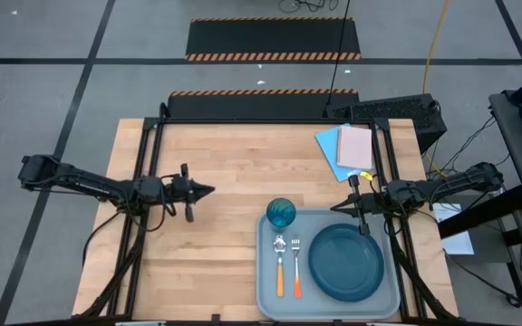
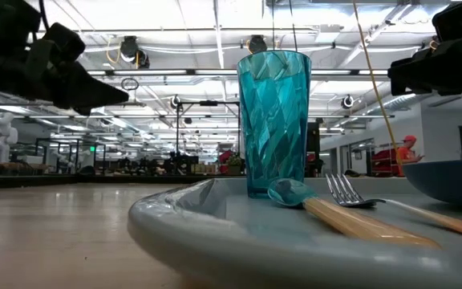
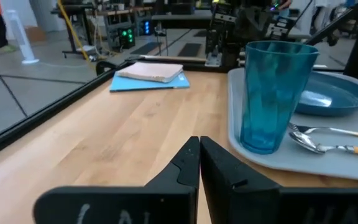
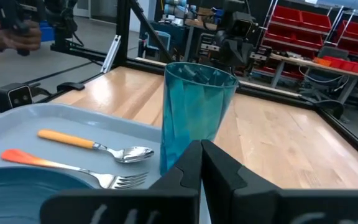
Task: Pick and place plate/cup/fork/spoon on tray
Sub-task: Return to Home Position
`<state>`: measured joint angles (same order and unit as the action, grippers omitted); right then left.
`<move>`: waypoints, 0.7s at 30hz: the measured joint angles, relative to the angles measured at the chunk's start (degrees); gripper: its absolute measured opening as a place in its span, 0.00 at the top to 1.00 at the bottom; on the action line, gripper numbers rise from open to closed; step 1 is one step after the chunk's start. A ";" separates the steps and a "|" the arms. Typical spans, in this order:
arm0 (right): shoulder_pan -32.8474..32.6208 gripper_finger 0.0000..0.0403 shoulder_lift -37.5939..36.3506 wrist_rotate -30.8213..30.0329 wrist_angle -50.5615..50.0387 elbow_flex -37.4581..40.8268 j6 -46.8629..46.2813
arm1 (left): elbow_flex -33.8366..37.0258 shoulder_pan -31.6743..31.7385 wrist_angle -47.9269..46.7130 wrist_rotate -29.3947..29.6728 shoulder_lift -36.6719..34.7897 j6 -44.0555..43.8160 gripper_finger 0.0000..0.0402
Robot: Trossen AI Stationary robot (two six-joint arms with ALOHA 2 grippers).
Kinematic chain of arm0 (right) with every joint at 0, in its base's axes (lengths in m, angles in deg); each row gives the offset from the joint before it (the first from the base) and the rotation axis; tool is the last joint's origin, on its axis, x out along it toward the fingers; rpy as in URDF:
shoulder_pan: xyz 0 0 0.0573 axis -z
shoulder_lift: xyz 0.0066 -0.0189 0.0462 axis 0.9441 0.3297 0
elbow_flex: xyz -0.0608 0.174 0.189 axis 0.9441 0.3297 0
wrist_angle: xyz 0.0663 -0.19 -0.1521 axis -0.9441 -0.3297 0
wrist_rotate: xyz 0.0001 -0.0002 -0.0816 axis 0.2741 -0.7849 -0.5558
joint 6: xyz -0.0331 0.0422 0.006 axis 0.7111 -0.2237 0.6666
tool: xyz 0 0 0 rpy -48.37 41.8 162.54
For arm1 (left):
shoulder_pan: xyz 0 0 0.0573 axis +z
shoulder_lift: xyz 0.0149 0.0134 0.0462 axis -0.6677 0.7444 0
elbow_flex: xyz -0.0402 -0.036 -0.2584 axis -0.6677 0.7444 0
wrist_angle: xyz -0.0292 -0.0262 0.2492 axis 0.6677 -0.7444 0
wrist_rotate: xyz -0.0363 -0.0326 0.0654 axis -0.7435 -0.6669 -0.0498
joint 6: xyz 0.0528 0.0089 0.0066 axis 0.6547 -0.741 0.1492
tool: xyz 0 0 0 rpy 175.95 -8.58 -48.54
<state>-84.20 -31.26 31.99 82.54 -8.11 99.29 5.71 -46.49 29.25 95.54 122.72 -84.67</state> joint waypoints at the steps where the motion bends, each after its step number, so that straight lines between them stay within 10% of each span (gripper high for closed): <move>1: 0.00 1.00 0.00 0.00 0.00 0.00 0.00 | 0.73 0.00 0.90 -0.48 0.01 0.12 0.96; 21: 0.00 1.00 0.00 0.25 -1.36 0.04 -0.02 | 0.72 0.15 1.87 -3.79 -7.91 6.10 0.96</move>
<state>-84.20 -31.26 32.24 81.19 -8.07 99.27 6.43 -46.34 31.12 91.74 114.81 -78.57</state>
